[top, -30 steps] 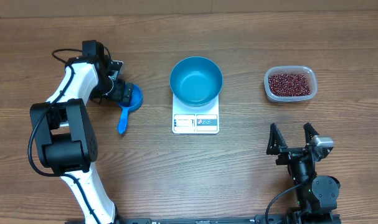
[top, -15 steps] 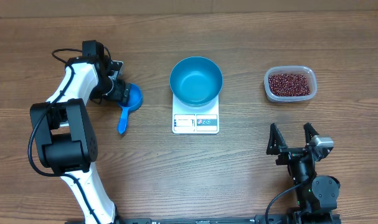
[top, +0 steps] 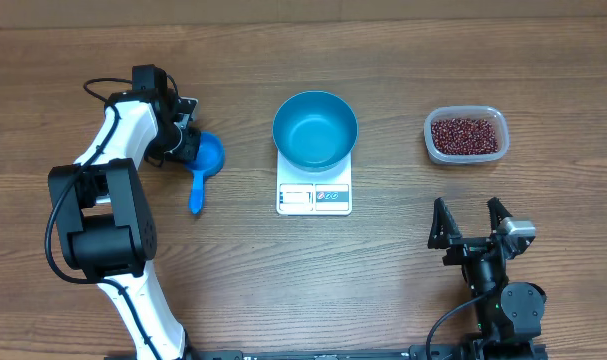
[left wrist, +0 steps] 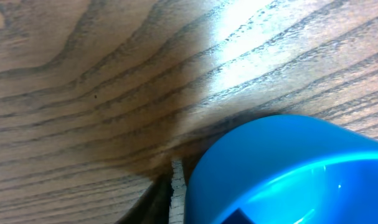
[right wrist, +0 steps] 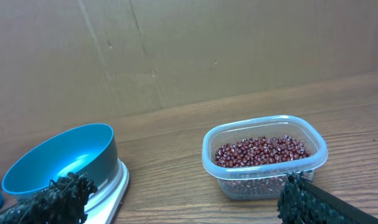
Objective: Scoop item into bowl and weigh 150g on scale
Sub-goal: 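Lower the left gripper and grasp the blue scoop's cup rim, then lift the blue scoop with the left gripper and carry it over the bowl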
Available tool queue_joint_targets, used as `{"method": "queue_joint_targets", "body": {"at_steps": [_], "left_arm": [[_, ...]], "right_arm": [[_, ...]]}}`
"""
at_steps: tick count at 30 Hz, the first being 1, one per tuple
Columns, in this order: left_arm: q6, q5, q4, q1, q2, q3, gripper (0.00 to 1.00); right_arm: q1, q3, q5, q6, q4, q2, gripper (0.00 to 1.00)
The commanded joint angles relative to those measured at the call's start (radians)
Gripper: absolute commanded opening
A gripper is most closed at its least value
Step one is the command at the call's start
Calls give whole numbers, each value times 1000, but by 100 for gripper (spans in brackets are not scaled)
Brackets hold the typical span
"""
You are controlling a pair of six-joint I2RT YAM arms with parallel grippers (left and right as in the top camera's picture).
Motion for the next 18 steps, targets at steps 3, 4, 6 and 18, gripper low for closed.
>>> {"method": "queue_joint_targets", "body": {"at_steps": [3, 4, 6, 18], "left_arm": [[8, -3, 0, -6, 5, -9, 4], [3, -3, -3, -6, 5, -9, 4], [-15, -10, -10, -6, 5, -9, 4], [-69, -10, -245, -6, -12, 203, 4]], "right_arm": [[7, -10, 6, -5, 5, -8, 100], [7, -10, 6, -5, 5, -8, 100], [7, -10, 6, -5, 5, -8, 100], [7, -10, 6, -5, 5, -8, 100]]}}
